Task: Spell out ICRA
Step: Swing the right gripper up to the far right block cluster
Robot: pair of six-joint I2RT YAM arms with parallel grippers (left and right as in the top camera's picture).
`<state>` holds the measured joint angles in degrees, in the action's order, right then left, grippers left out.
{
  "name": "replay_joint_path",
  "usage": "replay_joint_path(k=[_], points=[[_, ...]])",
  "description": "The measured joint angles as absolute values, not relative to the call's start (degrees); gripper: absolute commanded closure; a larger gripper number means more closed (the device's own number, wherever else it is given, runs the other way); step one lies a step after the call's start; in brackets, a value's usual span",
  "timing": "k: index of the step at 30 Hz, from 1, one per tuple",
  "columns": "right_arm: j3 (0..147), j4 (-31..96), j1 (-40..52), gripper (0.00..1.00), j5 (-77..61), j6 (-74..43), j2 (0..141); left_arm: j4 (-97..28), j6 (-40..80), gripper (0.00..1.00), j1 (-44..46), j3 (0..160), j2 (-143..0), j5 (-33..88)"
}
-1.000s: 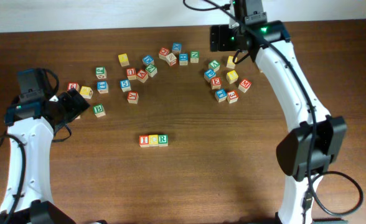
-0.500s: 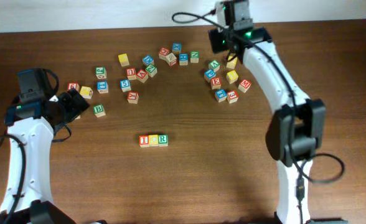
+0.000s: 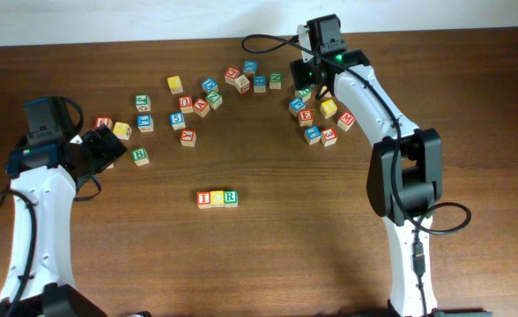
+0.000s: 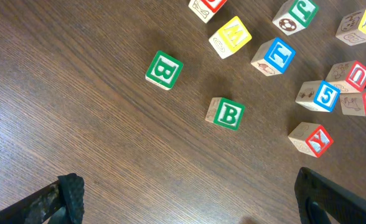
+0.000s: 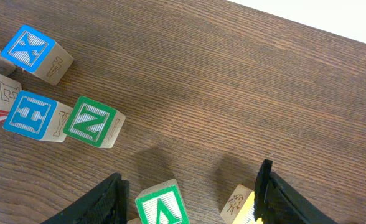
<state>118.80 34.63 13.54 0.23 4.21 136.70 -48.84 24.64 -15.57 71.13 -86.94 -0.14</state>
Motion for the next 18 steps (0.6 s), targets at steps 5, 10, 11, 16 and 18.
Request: replay_joint_path(k=[5,10,11,16,18], points=[[118.8,34.8,13.5,0.34,0.2,4.5,136.7,-48.8,24.6,0.01,-15.6,71.1,-86.9,-0.1],[118.8,34.9,13.5,0.34,-0.1,4.5,136.7,-48.8,24.6,0.01,-15.6,71.1,-86.9,-0.1],[118.8,34.9,13.5,0.34,-0.2,4.5,136.7,-48.8,24.6,0.01,-15.6,71.1,-86.9,-0.1],[118.8,35.1,13.7,0.34,-0.3,4.5,136.7,-48.8,24.7,0.01,-15.6,71.1,-86.9,-0.1],[118.8,35.3,13.7,0.34,-0.3,4.5,136.7,-48.8,24.6,0.01,-15.6,71.1,-86.9,-0.1]])
